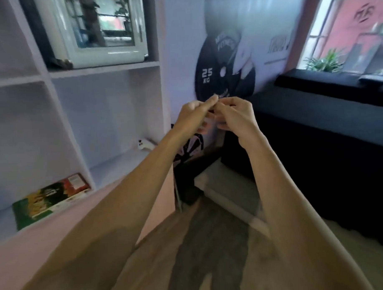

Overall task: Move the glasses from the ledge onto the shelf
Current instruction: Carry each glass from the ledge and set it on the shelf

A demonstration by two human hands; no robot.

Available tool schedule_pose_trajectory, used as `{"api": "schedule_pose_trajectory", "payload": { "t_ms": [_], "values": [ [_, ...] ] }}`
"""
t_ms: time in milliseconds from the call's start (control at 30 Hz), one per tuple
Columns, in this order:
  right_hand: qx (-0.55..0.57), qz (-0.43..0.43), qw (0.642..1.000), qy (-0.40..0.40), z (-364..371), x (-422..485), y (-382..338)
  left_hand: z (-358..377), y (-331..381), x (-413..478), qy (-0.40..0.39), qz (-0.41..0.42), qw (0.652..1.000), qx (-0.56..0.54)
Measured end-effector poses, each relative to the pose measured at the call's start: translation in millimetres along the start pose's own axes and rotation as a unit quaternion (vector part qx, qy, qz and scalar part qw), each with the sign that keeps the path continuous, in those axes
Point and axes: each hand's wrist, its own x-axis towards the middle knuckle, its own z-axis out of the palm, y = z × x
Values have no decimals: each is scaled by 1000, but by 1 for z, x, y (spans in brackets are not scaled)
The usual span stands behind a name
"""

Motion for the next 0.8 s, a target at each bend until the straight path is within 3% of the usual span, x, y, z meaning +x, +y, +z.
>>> {"api": "schedule_pose_trajectory", "payload": {
  "t_ms": [367,533,800],
  "values": [
    [-58,90,980,168,-228,-16,94,252,-22,21,-195,1,981,-6],
    [-85,147,962,215,-280,-9,152,320,-60,44,-251,-22,968,7],
    [-91,239,940,227,-316,57,261,404,-151,127,-288,-97,952,23]
  ]
}}
